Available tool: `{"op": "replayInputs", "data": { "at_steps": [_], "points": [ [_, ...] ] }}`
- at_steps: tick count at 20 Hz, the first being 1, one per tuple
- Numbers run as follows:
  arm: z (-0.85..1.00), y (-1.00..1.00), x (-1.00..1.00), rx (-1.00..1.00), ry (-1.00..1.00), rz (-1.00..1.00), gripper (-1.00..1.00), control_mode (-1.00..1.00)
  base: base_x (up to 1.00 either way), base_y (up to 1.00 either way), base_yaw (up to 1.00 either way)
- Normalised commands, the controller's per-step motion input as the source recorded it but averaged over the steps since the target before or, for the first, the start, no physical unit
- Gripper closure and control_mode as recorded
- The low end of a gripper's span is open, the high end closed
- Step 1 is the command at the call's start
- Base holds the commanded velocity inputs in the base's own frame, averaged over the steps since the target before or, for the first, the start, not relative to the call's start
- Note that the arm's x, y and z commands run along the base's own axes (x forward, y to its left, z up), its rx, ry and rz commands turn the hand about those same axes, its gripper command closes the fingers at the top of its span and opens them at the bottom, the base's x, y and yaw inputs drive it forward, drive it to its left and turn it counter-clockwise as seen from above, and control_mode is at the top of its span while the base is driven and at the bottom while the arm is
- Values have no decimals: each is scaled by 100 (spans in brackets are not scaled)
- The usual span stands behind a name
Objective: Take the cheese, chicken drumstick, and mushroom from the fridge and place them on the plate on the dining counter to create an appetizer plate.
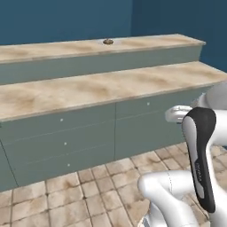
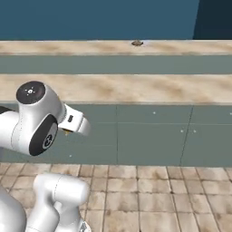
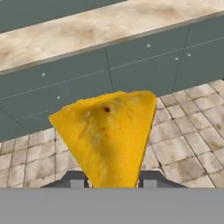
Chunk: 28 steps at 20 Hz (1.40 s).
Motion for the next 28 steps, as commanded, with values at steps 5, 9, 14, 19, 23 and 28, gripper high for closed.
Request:
{"op": "replayInputs", "data": {
  "at_steps": [5,9,14,19,23,28],
  "points": [
    [0,0,0,0,0,0,100,100,28,97,55],
    [0,0,0,0,0,0,100,100,24,100,52],
    [0,0,0,0,0,0,100,100,35,100,49],
    [0,0,0,0,0,0,100,100,60,93,44],
    [0,0,0,0,0,0,100,100,99,56,41],
    [0,0,0,0,0,0,100,100,100,50,44]
  ]
}}
